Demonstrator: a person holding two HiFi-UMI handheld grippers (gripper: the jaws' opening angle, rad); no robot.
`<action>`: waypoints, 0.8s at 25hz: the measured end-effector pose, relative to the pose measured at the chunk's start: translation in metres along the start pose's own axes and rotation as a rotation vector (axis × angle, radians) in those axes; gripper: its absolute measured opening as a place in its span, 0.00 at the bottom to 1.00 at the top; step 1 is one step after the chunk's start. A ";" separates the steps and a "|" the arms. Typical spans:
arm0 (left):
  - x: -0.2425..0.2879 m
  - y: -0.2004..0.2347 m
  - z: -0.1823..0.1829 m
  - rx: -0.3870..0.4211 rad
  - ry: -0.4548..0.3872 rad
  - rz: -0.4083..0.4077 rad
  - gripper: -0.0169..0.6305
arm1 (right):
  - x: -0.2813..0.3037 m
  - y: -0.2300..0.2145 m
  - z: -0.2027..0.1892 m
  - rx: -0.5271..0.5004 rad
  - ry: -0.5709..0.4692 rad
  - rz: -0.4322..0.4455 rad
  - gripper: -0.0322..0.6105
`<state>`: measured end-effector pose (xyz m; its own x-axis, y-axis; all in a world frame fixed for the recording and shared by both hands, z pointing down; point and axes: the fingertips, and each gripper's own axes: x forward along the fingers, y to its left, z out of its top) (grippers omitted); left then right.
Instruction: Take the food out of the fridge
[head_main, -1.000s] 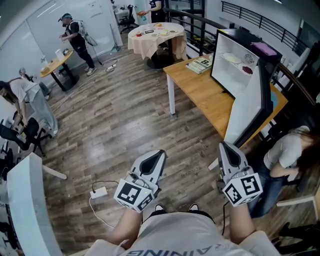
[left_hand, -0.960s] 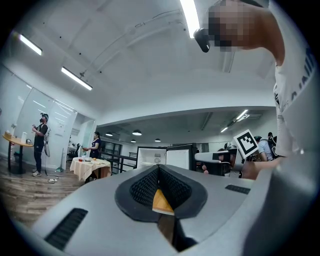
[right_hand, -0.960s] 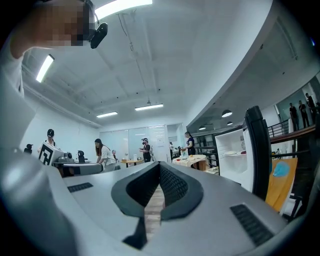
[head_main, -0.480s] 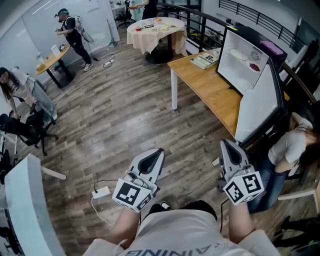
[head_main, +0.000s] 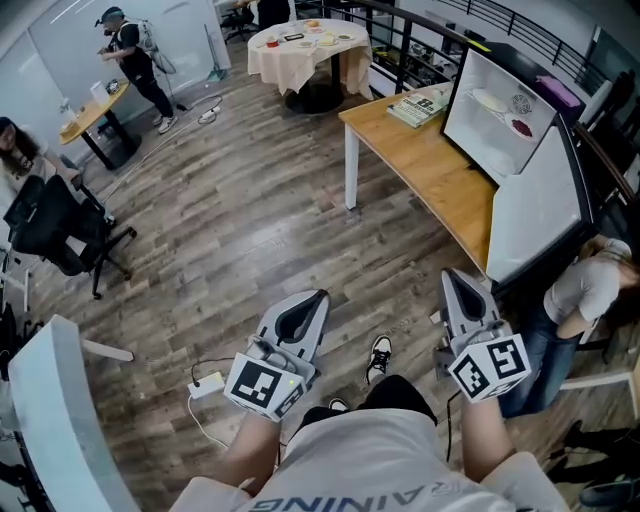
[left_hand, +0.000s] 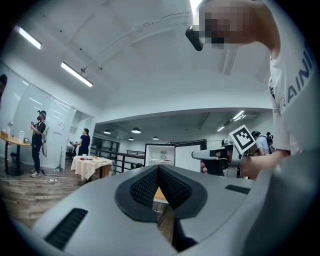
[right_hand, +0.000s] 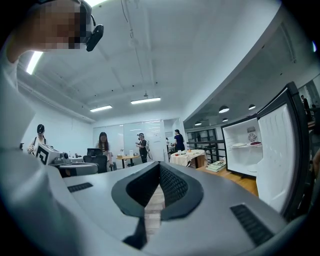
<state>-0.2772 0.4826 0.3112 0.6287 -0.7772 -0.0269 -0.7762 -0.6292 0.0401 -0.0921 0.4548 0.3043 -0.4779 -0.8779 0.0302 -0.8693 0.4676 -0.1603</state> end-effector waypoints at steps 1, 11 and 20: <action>0.004 0.006 -0.001 -0.004 0.002 0.002 0.04 | 0.007 -0.003 -0.001 0.003 0.000 -0.001 0.08; 0.086 0.045 -0.001 0.004 0.019 0.010 0.04 | 0.073 -0.069 0.006 0.019 -0.006 -0.008 0.08; 0.213 0.055 0.008 0.037 0.040 -0.026 0.04 | 0.126 -0.171 0.013 0.046 -0.001 -0.100 0.08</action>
<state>-0.1862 0.2829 0.3000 0.6493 -0.7605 0.0128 -0.7605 -0.6493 0.0025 -0.0022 0.2627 0.3229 -0.3892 -0.9199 0.0473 -0.9058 0.3729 -0.2014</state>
